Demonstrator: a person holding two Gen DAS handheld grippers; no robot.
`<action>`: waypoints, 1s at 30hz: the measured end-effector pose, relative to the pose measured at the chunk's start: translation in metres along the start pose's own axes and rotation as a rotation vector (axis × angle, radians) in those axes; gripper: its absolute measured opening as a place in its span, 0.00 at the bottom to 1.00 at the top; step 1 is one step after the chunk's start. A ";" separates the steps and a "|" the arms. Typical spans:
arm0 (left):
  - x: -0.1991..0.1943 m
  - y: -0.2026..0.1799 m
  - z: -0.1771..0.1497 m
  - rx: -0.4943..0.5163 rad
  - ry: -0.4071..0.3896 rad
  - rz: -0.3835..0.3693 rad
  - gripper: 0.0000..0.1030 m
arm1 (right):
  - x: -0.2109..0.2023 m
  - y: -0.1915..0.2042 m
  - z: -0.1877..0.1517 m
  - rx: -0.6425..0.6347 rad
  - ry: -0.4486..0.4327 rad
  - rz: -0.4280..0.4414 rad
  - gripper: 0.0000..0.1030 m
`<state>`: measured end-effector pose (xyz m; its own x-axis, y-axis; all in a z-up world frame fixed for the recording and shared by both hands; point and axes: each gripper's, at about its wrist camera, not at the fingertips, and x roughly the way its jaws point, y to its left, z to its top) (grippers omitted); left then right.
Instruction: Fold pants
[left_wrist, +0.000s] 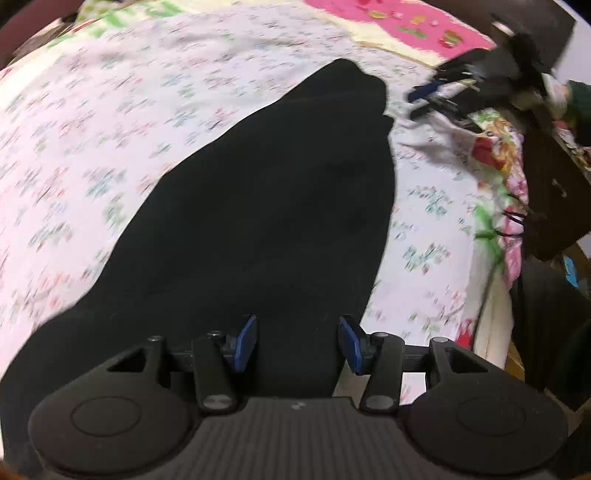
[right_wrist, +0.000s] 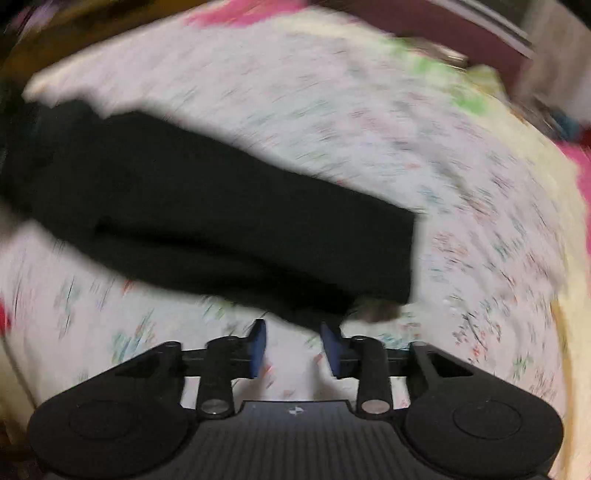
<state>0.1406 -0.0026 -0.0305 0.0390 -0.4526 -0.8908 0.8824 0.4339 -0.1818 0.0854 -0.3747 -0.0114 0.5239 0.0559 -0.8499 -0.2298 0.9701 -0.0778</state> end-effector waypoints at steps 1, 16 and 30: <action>0.002 -0.005 0.003 0.010 -0.001 -0.006 0.54 | 0.004 -0.012 0.003 0.071 -0.016 0.002 0.28; 0.035 -0.016 0.029 0.045 0.054 -0.046 0.55 | 0.010 -0.044 -0.028 0.472 -0.126 0.210 0.22; 0.034 -0.023 0.035 0.064 0.071 -0.040 0.56 | 0.036 -0.039 -0.044 0.481 -0.137 0.221 0.30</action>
<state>0.1383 -0.0555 -0.0424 -0.0276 -0.4114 -0.9110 0.9108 0.3652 -0.1926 0.0771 -0.4213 -0.0624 0.6153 0.2696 -0.7407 0.0377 0.9285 0.3694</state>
